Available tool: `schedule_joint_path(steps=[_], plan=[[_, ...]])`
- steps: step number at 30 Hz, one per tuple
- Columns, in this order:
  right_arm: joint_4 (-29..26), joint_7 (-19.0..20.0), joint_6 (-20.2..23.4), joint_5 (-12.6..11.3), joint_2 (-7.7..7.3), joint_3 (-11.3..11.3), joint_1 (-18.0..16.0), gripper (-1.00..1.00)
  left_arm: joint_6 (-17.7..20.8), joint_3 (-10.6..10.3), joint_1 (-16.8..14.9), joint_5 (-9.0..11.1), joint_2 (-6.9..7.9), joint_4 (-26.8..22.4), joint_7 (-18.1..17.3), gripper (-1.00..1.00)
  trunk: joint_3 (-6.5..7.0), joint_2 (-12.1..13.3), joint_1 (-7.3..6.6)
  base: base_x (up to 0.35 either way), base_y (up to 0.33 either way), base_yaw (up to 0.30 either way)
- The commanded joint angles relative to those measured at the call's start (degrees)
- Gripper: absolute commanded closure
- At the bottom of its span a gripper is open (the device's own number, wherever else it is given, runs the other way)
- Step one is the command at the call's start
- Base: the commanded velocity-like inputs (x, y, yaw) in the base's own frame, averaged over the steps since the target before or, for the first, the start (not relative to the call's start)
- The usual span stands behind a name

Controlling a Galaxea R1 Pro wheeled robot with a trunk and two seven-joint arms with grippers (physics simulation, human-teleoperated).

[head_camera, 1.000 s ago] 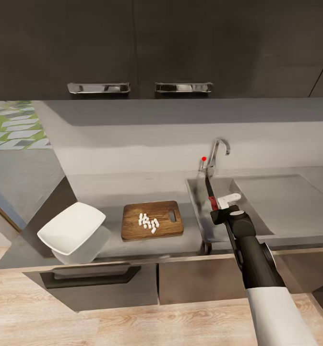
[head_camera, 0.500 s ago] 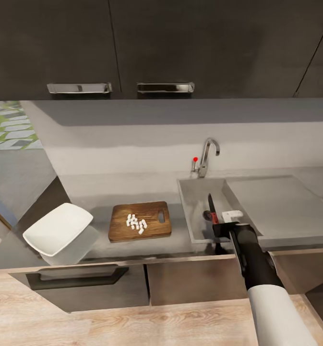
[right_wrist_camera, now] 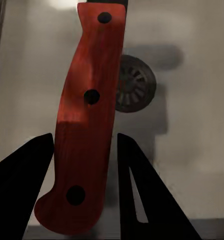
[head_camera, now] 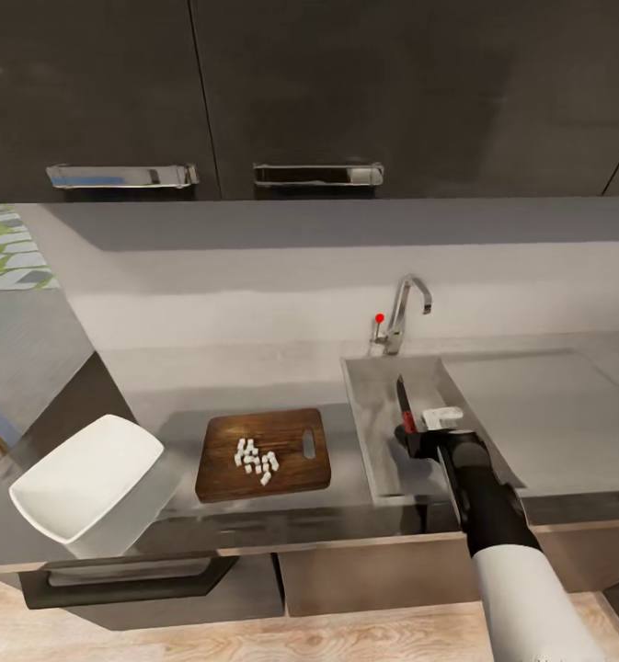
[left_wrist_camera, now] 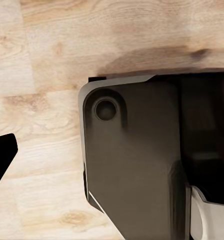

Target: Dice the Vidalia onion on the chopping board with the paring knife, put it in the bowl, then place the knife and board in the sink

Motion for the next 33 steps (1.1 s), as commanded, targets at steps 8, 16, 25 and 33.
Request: schedule_joint_path(steps=[8,16,25,33], plan=[[9.7,-0.6,-0.4,0.7,0.11,-0.4,0.0,1.00,-0.1,-0.4,0.0,0.5,0.07,-0.3,0.0,-1.00,-0.10,-0.1,0.04,0.003,0.000,0.000],[10.1,-1.0,-0.4,0.7,0.08,-0.5,0.0,-1.00,-0.1,-0.4,0.0,0.5,0.07,-0.8,0.0,-1.00,-0.10,-0.1,0.04,0.000,0.000,0.000],[8.2,-0.9,-0.5,0.7,0.09,-0.5,0.0,-1.00,-0.1,-0.4,0.0,0.5,0.07,-0.9,0.0,-1.00,-0.10,-0.1,0.04,0.000,0.000,0.000],[-9.5,-1.1,0.0,0.8,1.73,-0.1,0.0,-1.00,-0.1,-0.4,0.0,0.5,0.07,-0.8,0.0,-1.00,-0.10,-0.1,0.04,0.000,0.000,0.000]])
